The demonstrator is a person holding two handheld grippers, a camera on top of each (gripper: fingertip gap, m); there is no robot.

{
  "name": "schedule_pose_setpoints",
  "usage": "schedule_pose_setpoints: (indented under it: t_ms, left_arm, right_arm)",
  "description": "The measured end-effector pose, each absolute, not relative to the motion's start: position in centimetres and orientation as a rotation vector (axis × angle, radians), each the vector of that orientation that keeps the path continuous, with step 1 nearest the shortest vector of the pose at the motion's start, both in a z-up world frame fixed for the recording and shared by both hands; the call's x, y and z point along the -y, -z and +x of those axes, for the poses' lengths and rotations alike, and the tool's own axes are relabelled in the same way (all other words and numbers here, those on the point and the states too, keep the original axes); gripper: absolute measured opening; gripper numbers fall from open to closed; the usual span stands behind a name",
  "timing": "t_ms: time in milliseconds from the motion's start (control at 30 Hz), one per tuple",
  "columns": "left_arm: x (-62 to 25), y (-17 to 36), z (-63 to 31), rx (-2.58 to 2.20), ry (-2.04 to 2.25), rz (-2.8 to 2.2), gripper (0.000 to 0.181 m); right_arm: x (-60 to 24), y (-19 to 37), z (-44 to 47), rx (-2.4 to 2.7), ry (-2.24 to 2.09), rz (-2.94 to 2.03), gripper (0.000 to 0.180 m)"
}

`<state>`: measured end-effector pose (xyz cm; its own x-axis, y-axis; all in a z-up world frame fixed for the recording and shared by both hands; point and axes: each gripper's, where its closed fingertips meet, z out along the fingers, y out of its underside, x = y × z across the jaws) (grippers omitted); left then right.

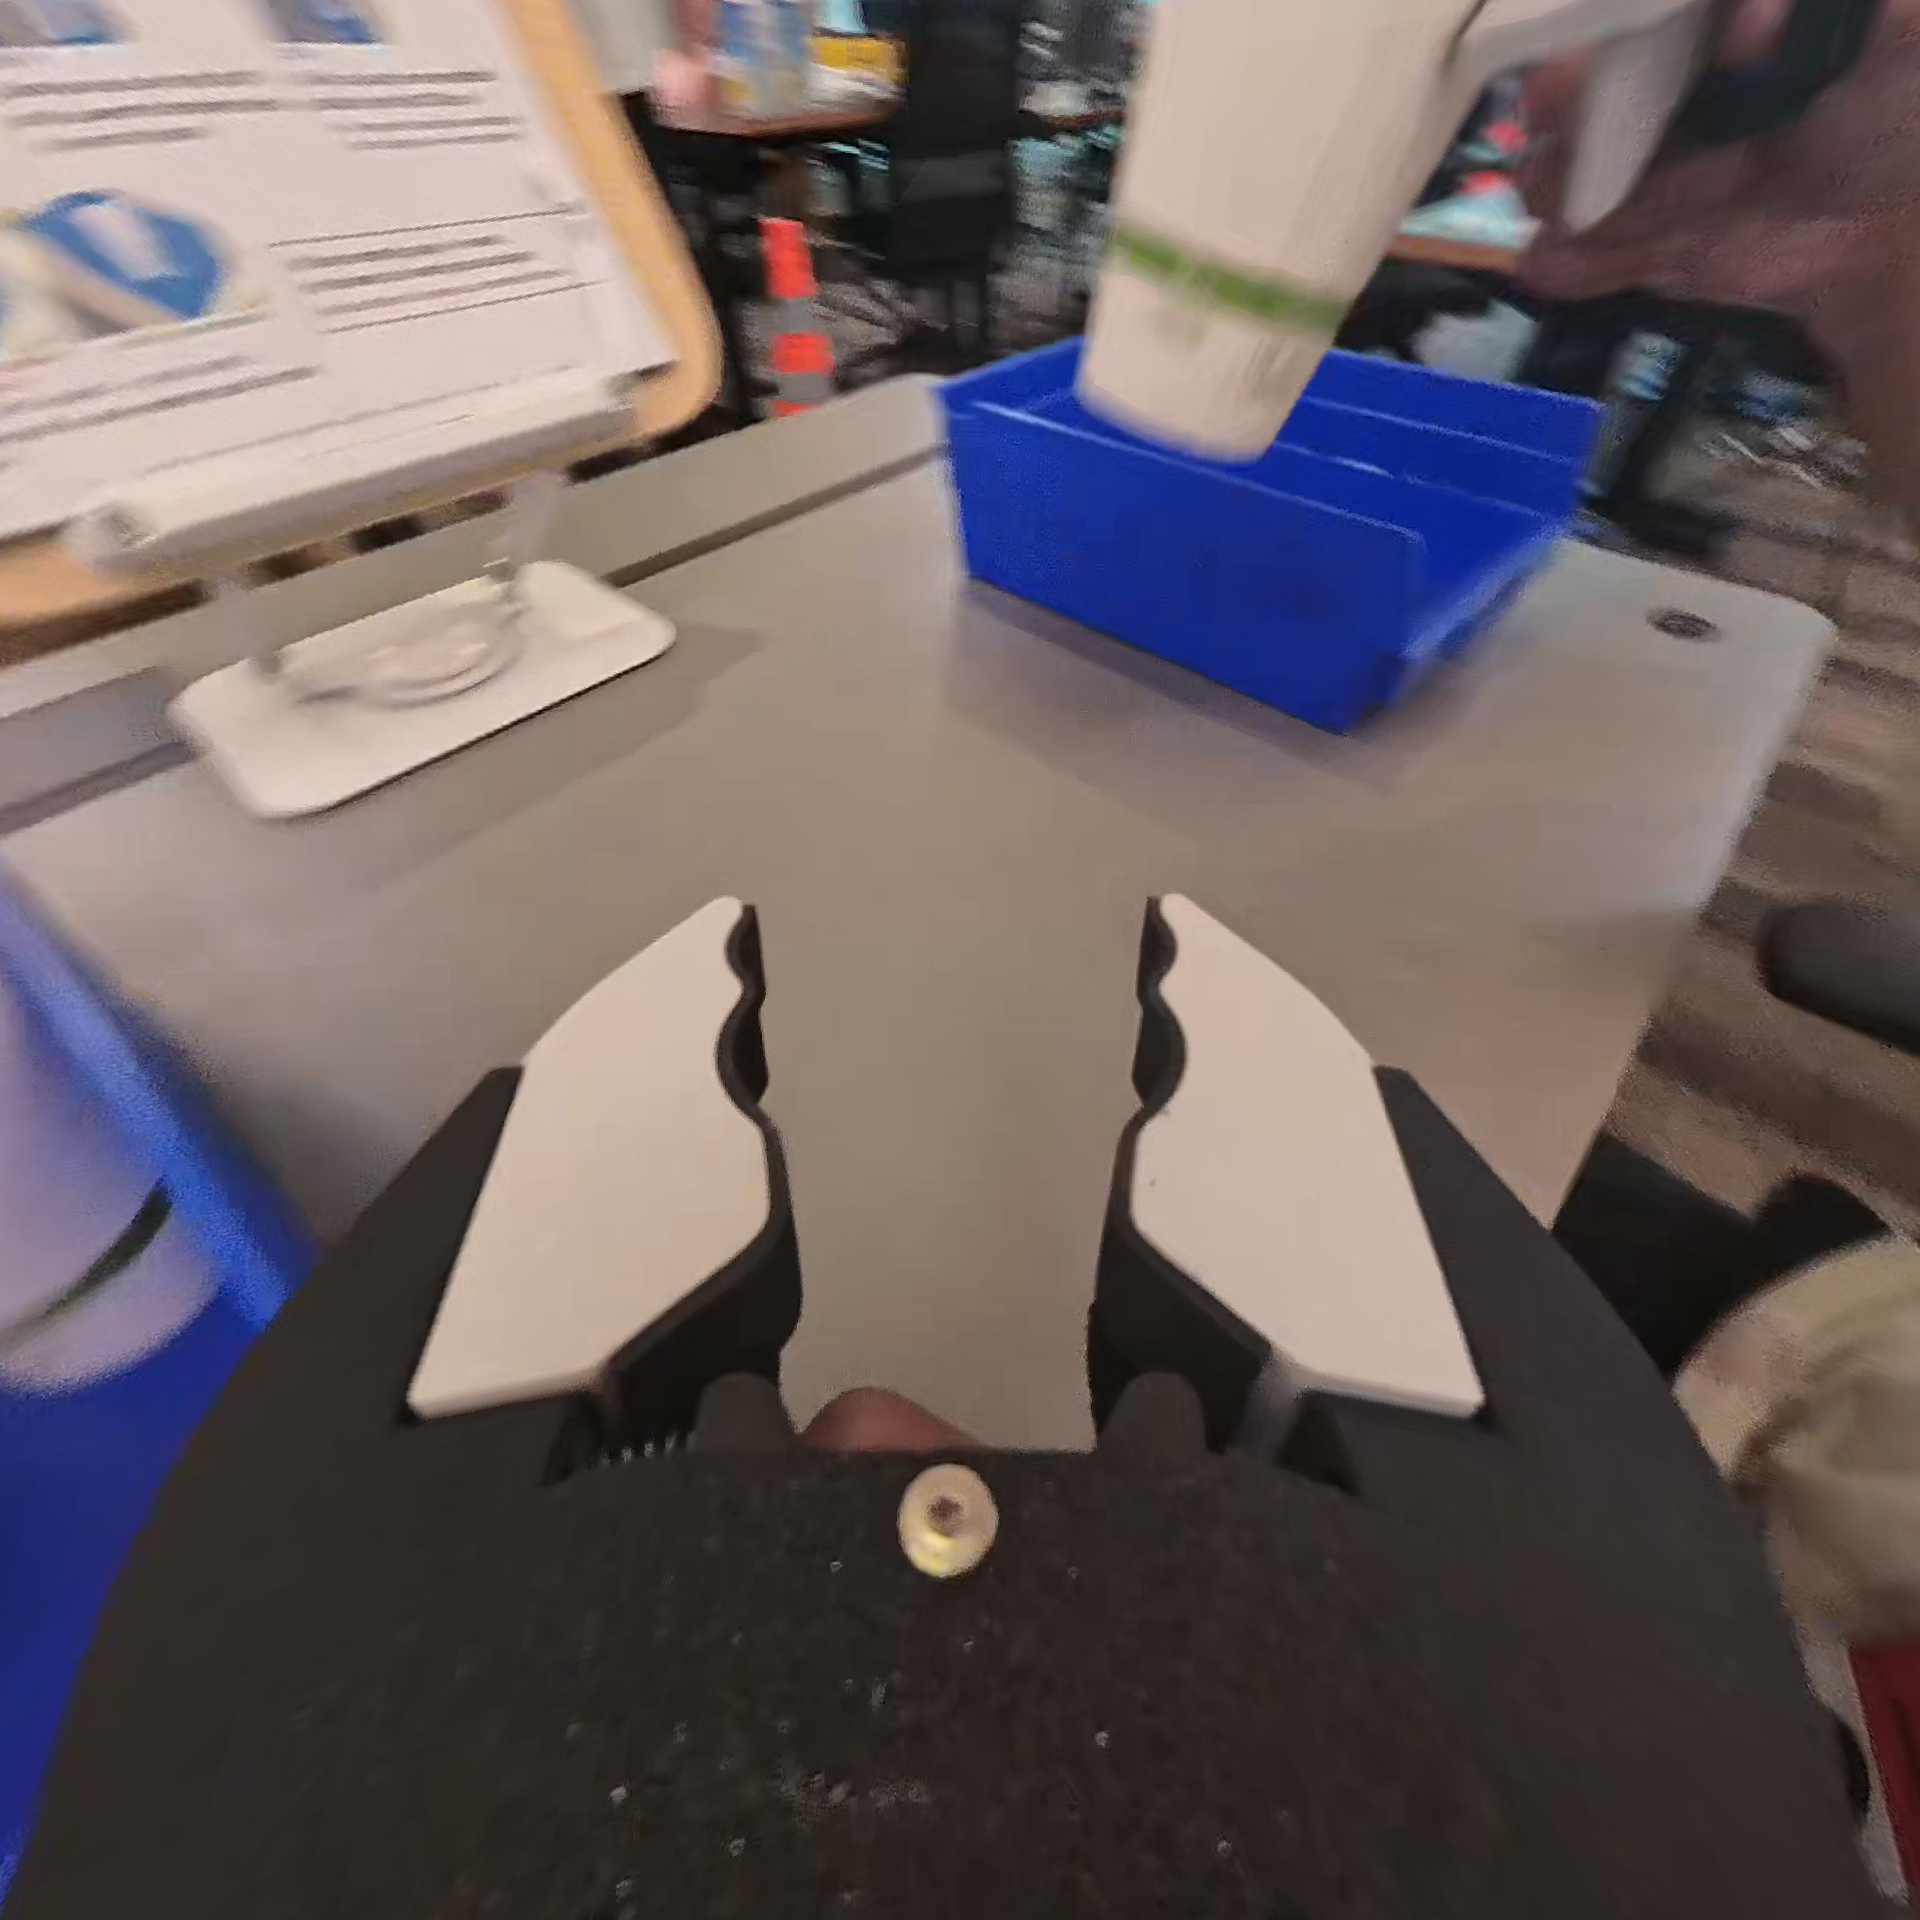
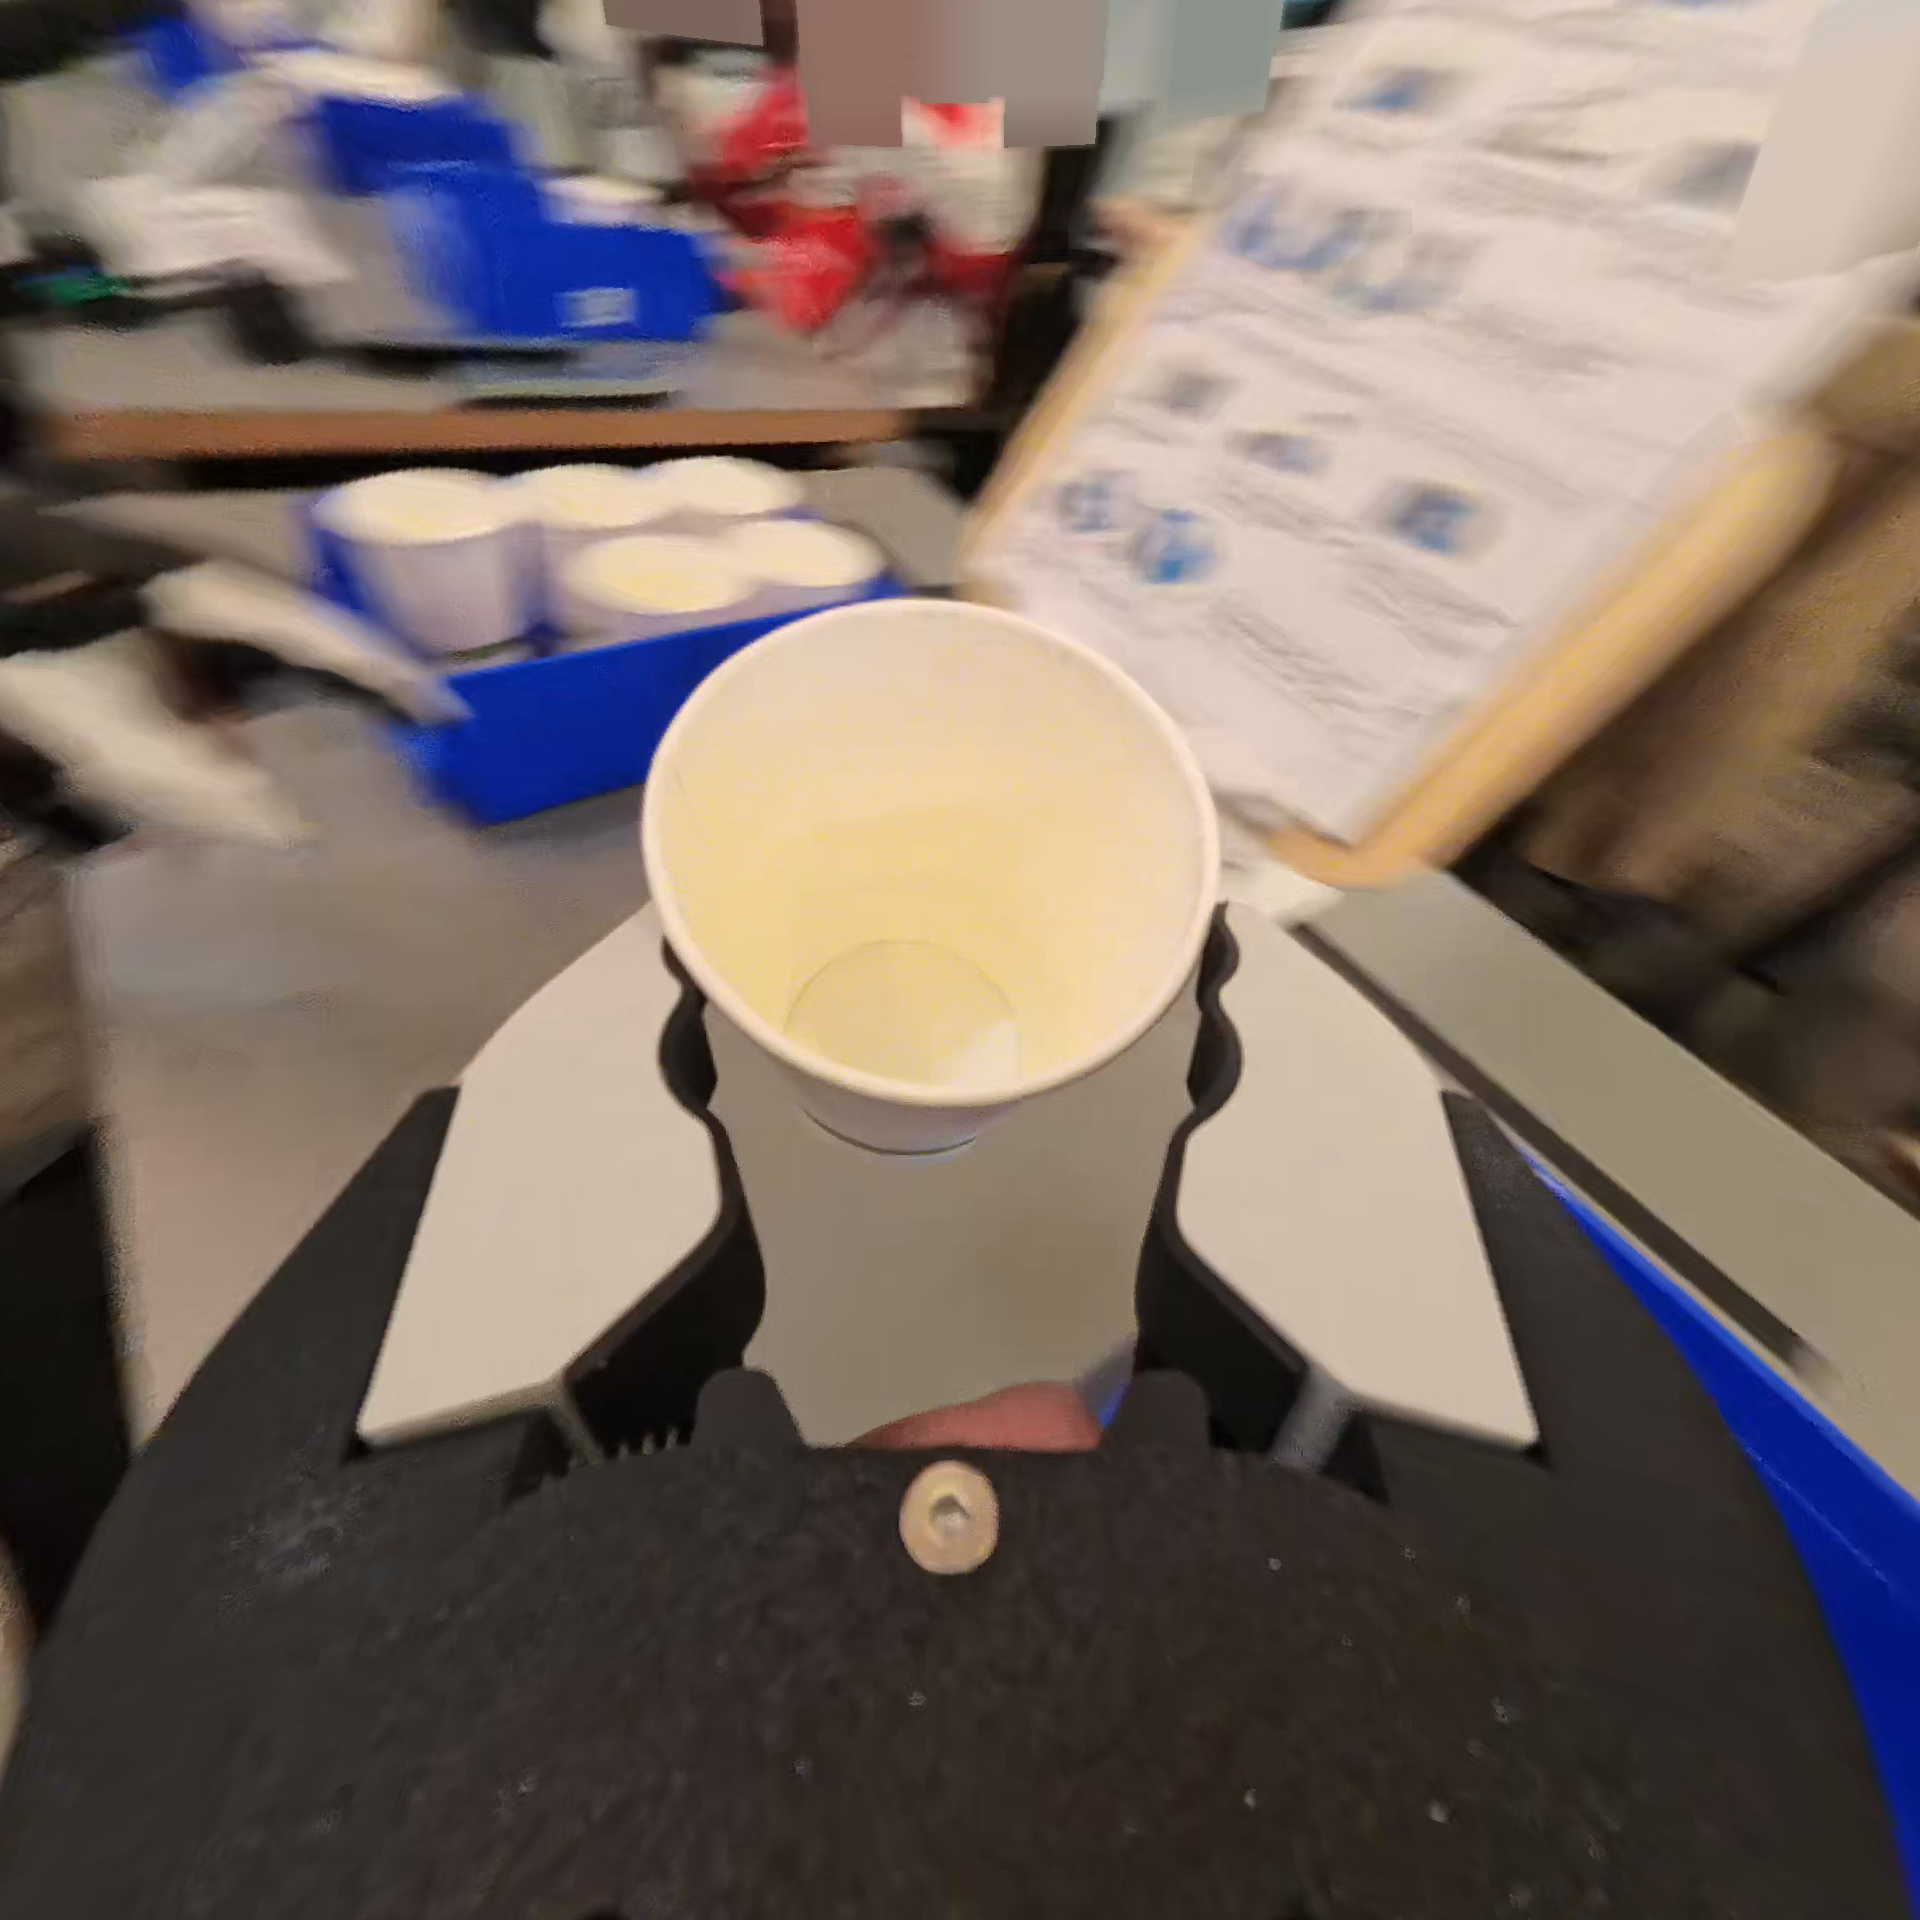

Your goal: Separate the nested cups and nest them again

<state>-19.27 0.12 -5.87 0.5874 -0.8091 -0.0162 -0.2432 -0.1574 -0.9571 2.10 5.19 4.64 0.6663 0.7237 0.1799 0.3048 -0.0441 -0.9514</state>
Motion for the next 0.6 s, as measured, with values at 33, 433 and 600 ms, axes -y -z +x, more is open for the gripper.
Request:
schedule_pose_setpoints:
  t_ms: [33,433,600]
  left_arm:
    - [-0.1,6.3,-20.5,-0.796,0.608,-1.716,0.067]
    - [1.5,9.4,-24.5,-0.496,0.599,-1.814,0.062]
    - [1.8,9.4,-23.9,-0.527,0.577,-1.798,0.062]
  right_arm:
    - [-6.7,-5.4,5.4,0.702,-0.324,-1.664,0.091]
    - [-13.5,8.0,22.6,0.018,0.112,-2.091,0.092]
    - [-13.9,9.6,22.8,0.003,0.105,-2.136,0.093]
